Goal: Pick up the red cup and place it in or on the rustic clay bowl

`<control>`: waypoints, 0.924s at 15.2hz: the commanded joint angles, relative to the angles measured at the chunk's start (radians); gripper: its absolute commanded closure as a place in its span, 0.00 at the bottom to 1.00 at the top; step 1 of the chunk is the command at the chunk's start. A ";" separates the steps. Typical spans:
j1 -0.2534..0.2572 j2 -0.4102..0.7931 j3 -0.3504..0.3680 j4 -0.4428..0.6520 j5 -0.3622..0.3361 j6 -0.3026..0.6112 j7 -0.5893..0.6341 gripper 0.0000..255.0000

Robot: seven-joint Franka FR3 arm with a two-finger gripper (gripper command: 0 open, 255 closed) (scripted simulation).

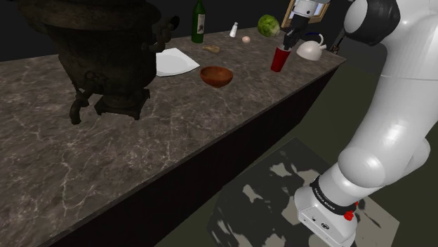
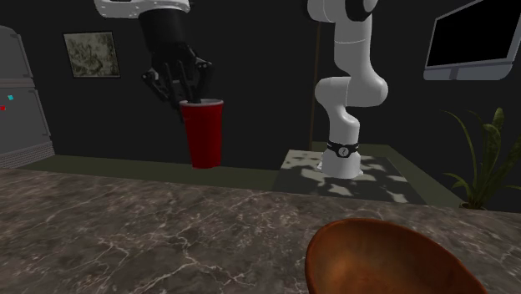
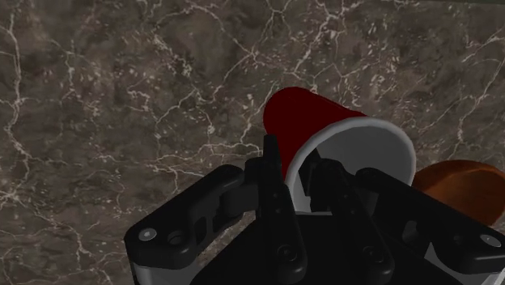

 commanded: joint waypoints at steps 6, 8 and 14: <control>-0.015 0.007 -0.002 0.106 0.001 -0.098 0.009 1.00; 0.000 0.001 0.003 0.113 -0.001 -0.108 0.031 1.00; 0.095 -0.023 0.036 0.107 -0.007 -0.108 0.158 1.00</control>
